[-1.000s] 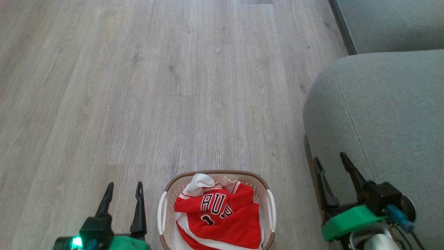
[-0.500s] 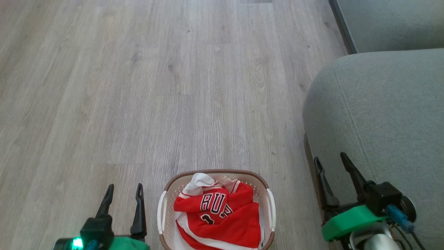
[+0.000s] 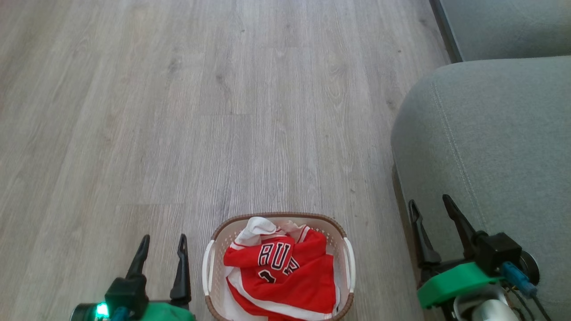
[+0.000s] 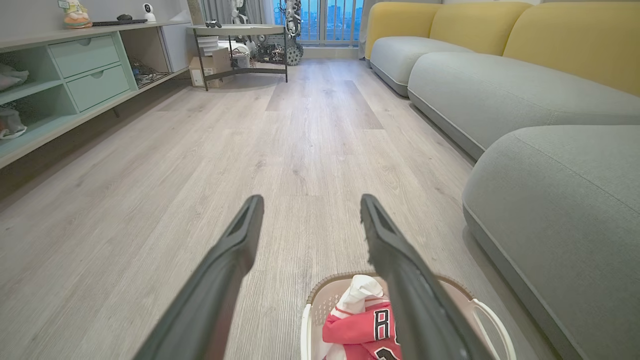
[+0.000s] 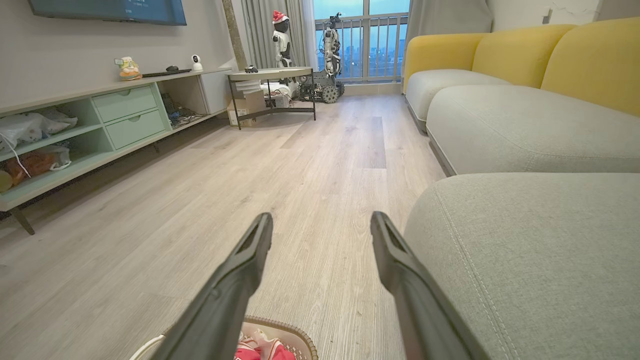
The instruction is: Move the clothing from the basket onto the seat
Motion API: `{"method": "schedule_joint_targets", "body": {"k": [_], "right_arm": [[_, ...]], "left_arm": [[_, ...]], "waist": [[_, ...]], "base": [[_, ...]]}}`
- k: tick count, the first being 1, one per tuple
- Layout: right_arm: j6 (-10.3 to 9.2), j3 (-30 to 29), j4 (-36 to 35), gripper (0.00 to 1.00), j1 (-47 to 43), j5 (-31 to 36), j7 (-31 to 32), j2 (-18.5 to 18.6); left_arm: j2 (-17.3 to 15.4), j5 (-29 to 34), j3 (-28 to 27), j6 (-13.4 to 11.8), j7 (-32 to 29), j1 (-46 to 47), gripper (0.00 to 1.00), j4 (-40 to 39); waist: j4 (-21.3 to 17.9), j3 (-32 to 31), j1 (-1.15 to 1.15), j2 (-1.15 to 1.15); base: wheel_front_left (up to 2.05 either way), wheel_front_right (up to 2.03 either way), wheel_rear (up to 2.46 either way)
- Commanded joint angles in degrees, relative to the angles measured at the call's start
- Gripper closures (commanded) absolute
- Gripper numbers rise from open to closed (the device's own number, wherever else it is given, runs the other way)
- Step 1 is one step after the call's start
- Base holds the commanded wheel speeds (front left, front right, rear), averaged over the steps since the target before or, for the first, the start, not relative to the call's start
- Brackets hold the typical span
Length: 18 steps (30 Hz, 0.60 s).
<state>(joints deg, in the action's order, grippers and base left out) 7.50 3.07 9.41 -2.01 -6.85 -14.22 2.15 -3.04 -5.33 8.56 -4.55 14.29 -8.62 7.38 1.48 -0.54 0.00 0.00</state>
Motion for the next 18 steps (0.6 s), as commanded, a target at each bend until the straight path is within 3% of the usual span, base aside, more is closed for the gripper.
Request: {"method": "schedule_joint_targets", "body": {"k": [1, 9, 18], "right_arm": [[-0.01, 0.98, -2.18, 0.0, 2.0, 0.21, -0.78, 0.73], [-0.01, 0.02, -3.35, 0.0, 3.74, 0.54, -0.78, 0.73], [-0.01, -2.59, -5.94, 0.0, 9.83, 1.09, -0.78, 0.73]], "left_arm": [[0.15, 0.01, -1.47, 0.05, 0.71, 2.96, 0.0, -1.51], [0.16, 1.1, 0.38, 1.11, 0.71, 5.96, 0.0, 0.45], [0.16, 3.45, 3.01, 2.32, 0.71, 14.55, 0.0, 6.34]], "waist": [[0.01, 0.31, 0.0, 0.0], [-0.11, 4.79, 0.0, 0.0], [-0.87, 16.56, 0.0, 0.0]], "base": [[0.0, 0.0, 0.0], [0.0, 0.0, 0.0], [0.0, 0.0, 0.0]]}}
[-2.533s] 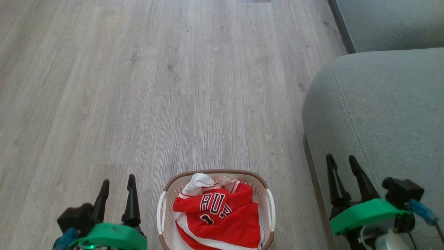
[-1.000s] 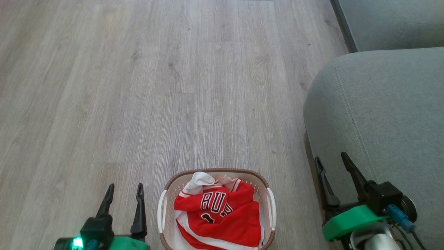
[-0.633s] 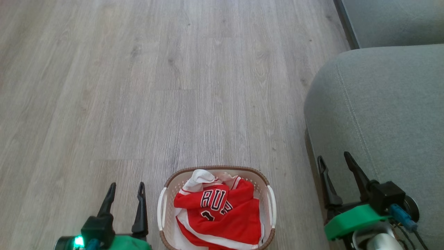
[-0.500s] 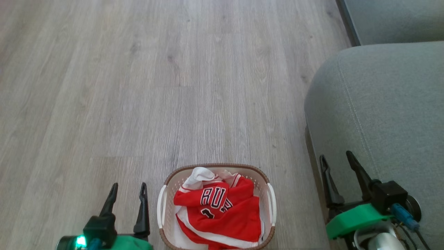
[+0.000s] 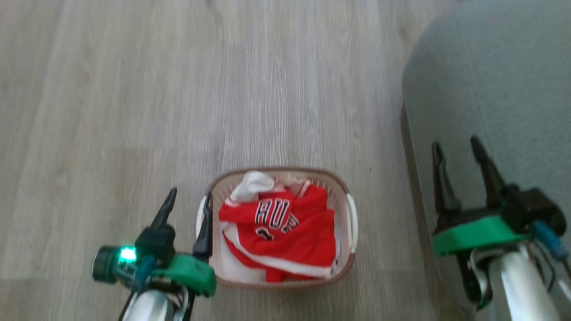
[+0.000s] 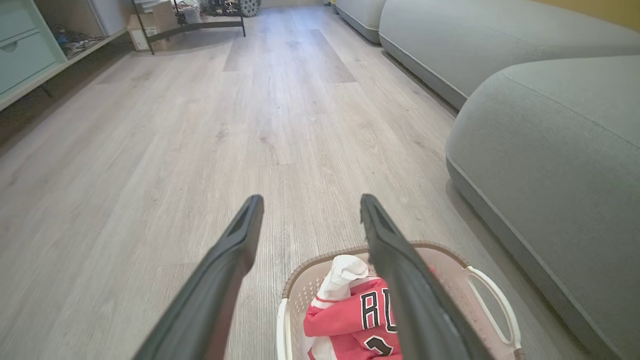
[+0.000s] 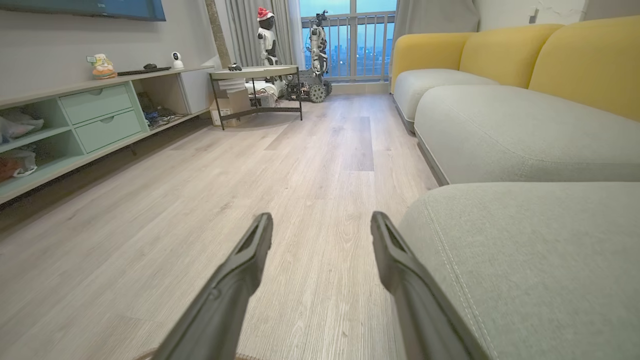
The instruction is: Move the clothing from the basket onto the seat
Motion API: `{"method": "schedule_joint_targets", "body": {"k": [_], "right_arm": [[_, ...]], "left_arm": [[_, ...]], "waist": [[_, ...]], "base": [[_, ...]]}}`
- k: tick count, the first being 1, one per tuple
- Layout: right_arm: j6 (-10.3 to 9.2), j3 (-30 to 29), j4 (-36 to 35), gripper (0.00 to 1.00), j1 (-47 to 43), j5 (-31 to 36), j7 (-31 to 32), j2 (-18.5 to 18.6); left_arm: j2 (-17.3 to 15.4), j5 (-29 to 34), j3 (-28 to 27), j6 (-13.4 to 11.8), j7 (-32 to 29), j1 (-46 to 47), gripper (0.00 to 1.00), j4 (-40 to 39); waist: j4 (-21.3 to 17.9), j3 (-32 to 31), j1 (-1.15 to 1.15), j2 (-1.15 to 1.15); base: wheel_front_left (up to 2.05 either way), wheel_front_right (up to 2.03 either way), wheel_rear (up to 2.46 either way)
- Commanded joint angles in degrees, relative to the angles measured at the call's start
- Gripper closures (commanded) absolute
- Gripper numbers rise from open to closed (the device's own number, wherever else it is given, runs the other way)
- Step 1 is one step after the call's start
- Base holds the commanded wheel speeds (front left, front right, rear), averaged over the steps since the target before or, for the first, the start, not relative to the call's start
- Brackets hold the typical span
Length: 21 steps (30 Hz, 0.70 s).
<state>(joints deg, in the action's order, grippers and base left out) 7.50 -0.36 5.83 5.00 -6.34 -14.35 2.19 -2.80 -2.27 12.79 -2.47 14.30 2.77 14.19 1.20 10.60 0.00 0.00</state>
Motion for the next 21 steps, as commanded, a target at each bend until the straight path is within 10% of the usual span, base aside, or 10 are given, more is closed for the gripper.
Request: {"method": "schedule_joint_targets", "body": {"k": [1, 21], "right_arm": [[-0.01, 0.57, -2.64, 0.0, 3.7, 0.75, -0.65, 0.68], [-0.01, -1.04, -6.85, 0.0, 16.05, 1.95, -0.65, 0.68]], "left_arm": [[-0.08, 0.55, -0.94, 0.33, 0.7, 4.3, 0.0, 0.45], [-0.08, 3.86, 7.75, 2.82, 0.7, 22.48, 0.0, 18.18]], "waist": [[-0.74, 6.84, 0.0, 0.0], [-3.15, 28.66, 0.0, 0.0]], "base": [[0.0, 0.0, 0.0], [0.0, 0.0, 0.0]]}}
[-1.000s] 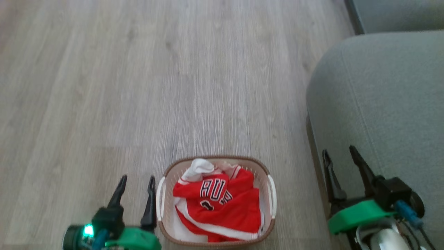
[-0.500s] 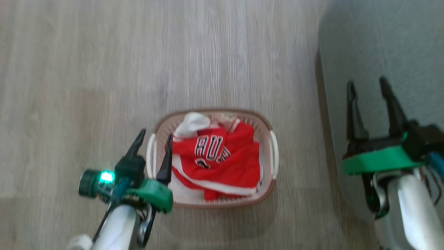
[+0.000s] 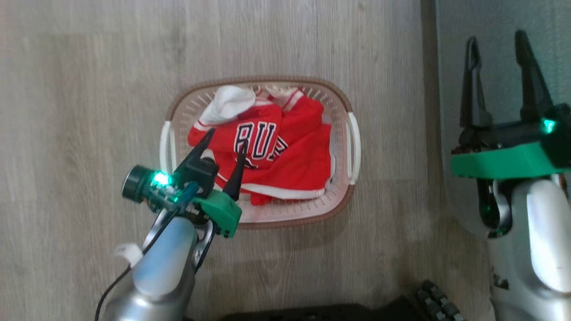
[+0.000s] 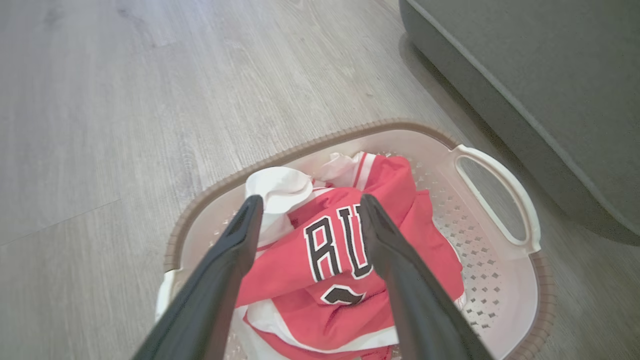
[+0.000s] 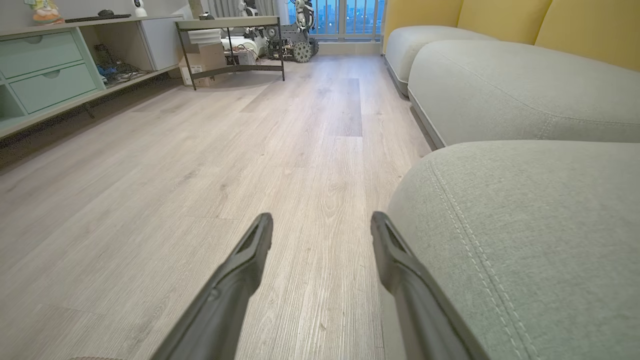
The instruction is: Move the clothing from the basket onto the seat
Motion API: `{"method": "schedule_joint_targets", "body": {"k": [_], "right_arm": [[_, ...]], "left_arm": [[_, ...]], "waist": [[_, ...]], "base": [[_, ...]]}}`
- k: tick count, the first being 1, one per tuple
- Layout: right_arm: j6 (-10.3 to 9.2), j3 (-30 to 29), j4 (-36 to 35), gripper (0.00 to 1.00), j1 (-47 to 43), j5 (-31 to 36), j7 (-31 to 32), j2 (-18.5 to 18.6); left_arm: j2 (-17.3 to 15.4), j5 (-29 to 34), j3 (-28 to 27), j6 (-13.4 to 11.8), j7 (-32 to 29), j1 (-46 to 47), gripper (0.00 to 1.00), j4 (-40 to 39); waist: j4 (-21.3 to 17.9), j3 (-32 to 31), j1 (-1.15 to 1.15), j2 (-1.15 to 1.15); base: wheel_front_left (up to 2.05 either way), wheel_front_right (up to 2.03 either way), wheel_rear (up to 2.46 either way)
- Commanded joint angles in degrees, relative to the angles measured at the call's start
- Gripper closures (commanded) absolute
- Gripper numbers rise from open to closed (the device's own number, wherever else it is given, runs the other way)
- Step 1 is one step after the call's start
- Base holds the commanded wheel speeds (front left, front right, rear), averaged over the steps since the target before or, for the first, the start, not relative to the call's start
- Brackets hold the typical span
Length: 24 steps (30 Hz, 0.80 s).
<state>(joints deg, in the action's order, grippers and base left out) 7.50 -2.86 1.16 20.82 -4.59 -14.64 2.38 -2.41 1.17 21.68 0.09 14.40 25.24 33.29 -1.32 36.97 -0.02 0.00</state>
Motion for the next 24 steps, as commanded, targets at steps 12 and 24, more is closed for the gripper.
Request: {"method": "schedule_joint_targets", "body": {"k": [12, 24], "right_arm": [[-0.01, 4.72, -2.51, 0.0, 3.11, -1.54, -0.36, 0.5], [-0.01, 6.34, -3.16, 0.0, 4.85, -2.38, -0.36, 0.5]], "left_arm": [[-0.47, 0.83, 4.55, 0.79, 0.6, 6.2, 0.0, 10.94], [-1.34, 2.37, 7.29, -2.21, 0.6, 10.34, 0.0, 16.34]], "waist": [[-3.7, 6.98, 0.02, 0.0], [-5.58, 10.22, 0.02, 0.0]], "base": [[0.0, 0.0, 0.0], [0.0, 0.0, 0.0]]}}
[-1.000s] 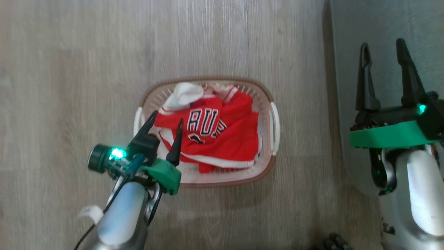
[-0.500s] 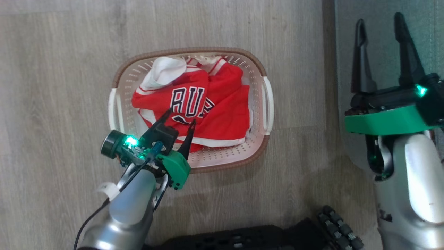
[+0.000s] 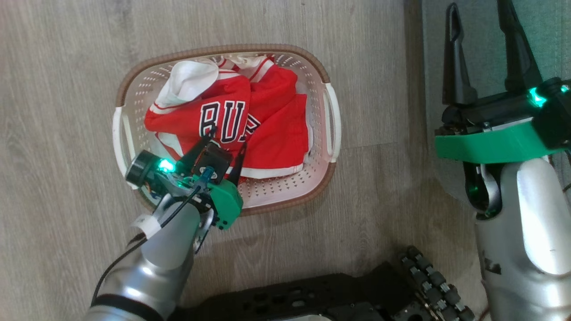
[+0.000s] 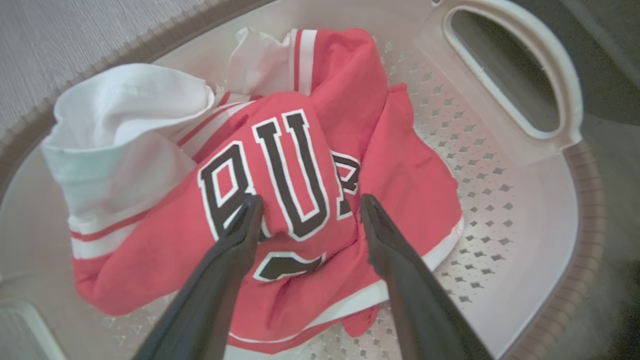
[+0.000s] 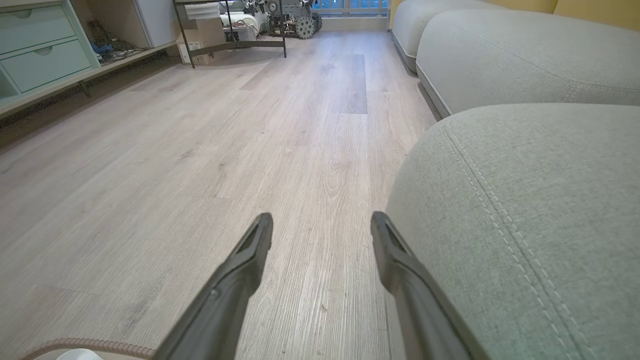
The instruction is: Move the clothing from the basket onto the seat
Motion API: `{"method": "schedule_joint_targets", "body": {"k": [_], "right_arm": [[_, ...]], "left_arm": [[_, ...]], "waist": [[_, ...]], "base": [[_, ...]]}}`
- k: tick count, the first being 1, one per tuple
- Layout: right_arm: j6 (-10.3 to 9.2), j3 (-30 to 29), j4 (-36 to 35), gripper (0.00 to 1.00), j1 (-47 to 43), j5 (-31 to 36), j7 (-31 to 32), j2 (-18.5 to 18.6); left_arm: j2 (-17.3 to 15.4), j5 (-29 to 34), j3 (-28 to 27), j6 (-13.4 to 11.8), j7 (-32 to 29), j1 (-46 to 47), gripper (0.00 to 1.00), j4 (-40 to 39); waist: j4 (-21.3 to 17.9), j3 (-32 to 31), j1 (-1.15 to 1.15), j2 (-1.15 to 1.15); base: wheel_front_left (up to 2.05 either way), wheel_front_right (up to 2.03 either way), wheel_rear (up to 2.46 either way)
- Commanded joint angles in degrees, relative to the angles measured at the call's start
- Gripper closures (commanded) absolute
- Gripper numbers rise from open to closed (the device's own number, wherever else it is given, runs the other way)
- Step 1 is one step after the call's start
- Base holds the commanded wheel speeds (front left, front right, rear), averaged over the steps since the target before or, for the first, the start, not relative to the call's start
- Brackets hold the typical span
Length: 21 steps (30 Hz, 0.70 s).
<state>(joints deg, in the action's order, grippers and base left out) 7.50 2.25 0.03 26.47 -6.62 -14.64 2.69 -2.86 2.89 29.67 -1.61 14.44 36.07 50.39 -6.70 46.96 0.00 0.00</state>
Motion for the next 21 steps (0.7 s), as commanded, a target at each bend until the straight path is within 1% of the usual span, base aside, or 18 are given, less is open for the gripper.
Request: {"method": "schedule_joint_targets", "body": {"k": [1, 7, 12, 14, 15, 16, 19, 20, 21], "right_arm": [[-0.01, 1.23, -2.03, 0.0, -0.8, -0.35, -0.36, 0.19], [-0.01, 1.67, -2.28, 0.0, -0.53, -0.71, -0.36, 0.19], [-0.01, 1.96, -2.39, 0.0, -0.48, -1.02, -0.36, 0.19], [-0.01, 2.12, -2.36, 0.0, -0.5, -1.17, -0.36, 0.19], [-0.01, 2.17, -2.34, 0.0, -0.52, -1.2, -0.36, 0.19], [-0.01, 2.2, -2.3, 0.0, -0.54, -1.23, -0.36, 0.19], [-0.01, 2.15, -2.05, 0.0, -0.62, -1.2, -0.36, 0.19], [-0.01, 2.12, -1.94, 0.0, -0.65, -1.22, -0.36, 0.19], [-0.01, 2.14, -1.83, 0.0, -0.67, -1.22, -0.36, 0.19]], "left_arm": [[-0.89, 0.65, -0.7, -0.51, 0.56, -0.48, 0.0, -0.76], [-1.62, 2.22, 0.56, -4.4, 0.56, 1.5, 0.0, 1.71], [-1.85, 2.41, 1.17, -6.06, 0.56, 3.03, 0.0, 4.99], [-1.81, 2.32, 1.37, -6.33, 0.56, 3.65, 0.0, 6.78], [-1.76, 2.21, 1.45, -6.39, 0.56, 3.97, 0.09, 7.54], [-1.7, 2.13, 1.57, -6.46, 0.56, 4.25, 0.33, 8.13], [-1.51, 1.71, 1.86, -6.69, 0.56, 4.71, 0.97, 9.01], [-1.45, 1.44, 1.9, -6.61, 0.56, 4.74, 1.0, 9.03], [-1.41, 1.22, 1.99, -6.51, 0.56, 4.71, 1.0, 9.06]], "waist": [[-0.2, 0.23, 0.0, 0.0], [-1.24, 1.56, 0.0, 0.0], [-1.89, 2.34, 0.0, 0.0], [-2.11, 2.52, 0.0, 0.0], [-2.17, 2.56, 0.0, 0.0], [-2.22, 2.54, 0.0, 0.0], [-2.25, 2.2, 0.0, 0.0], [-2.23, 1.99, 0.0, 0.0], [-2.22, 1.76, 0.0, 0.0]], "base": [[0.0, 0.0, 0.0], [0.0, 0.0, 0.0], [0.0, 0.0, 0.0], [0.0, 0.0, 0.0], [0.0, 0.0, 0.0], [0.0, 0.0, 0.0], [0.0, 0.0, 0.0], [0.0, 0.0, 0.0], [0.0, 0.0, 0.0]]}}
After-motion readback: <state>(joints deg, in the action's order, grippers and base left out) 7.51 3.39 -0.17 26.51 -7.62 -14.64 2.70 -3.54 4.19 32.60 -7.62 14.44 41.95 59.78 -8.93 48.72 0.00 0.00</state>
